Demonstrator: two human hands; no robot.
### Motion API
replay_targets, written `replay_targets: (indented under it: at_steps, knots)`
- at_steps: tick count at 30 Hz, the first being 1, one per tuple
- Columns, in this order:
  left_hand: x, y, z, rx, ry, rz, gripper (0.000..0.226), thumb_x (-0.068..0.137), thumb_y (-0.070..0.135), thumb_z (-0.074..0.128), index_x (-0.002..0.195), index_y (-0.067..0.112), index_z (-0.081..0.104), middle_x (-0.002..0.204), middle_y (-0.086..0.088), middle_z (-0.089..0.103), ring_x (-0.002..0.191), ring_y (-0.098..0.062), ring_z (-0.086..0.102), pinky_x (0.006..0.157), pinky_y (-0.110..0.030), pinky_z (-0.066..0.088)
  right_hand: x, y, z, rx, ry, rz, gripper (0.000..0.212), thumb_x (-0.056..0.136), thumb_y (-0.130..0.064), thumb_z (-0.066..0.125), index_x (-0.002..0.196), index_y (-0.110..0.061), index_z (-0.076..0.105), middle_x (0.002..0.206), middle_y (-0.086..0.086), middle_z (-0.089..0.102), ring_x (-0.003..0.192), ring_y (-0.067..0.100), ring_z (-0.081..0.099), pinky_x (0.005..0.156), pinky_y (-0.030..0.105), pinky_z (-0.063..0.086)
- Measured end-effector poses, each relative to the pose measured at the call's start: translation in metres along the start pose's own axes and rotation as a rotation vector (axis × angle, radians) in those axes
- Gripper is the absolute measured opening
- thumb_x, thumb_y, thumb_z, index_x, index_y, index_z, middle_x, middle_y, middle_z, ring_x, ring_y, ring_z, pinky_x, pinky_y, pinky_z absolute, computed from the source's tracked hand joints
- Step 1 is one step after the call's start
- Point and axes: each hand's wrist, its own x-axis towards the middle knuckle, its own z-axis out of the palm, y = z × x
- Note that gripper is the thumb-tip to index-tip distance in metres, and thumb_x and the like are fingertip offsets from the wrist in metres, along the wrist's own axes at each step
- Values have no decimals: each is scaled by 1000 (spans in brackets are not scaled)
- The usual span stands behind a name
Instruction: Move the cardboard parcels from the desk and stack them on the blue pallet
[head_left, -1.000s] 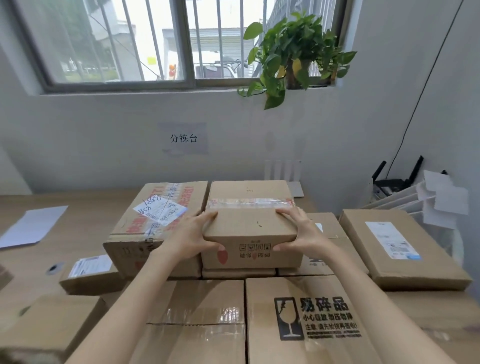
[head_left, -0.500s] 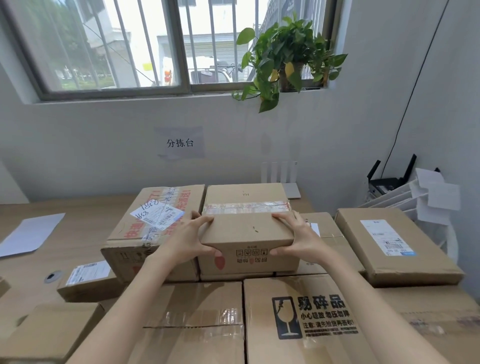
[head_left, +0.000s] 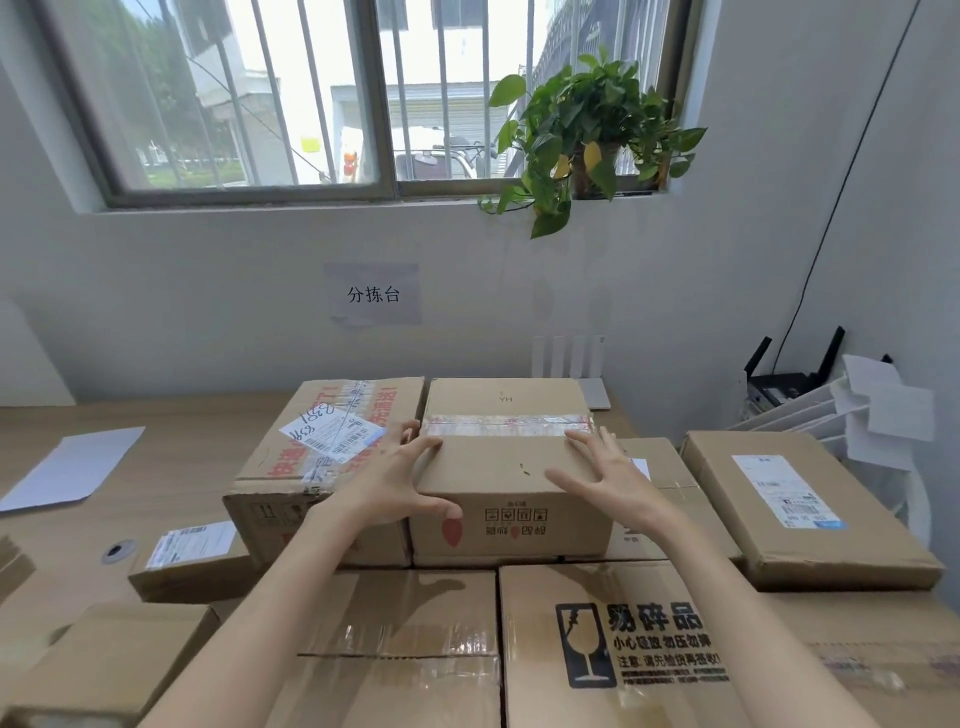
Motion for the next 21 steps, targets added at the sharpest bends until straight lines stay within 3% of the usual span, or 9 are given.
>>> replay_targets:
  at_steps: [3,7,11,21]
  knots:
    - [1,1,-7,-15,-6,-30,95,64,82,57,144,36,34,154,11,17,139,-12,28,111,-44,33,5,-13,1,20,76,9,75,80,-78,36,145,-41,29,163,-1,3,149,16,-4,115,50,16]
    - [-4,-2,-23,-54,91,-39,71,86,63,51,146,28,35,152,10,26,135,-14,36,109,-40,35,16,-37,6,-85,180,-54,61,92,-62,40,145,-32,34,161,3,12,149,16,0,119,49,15]
    - [-27,-19,-50,-83,199,-46,60,91,54,51,144,28,38,149,14,31,134,-11,38,105,-34,35,23,-76,14,-137,245,-153,56,94,-51,47,143,-24,38,154,4,29,147,16,13,117,45,20]
    - [-140,-121,-135,-2,383,-175,54,93,45,55,140,22,44,148,5,36,134,-16,38,106,-33,33,39,-204,122,-131,161,-273,61,92,-47,54,145,-25,35,161,11,11,149,23,1,119,48,15]
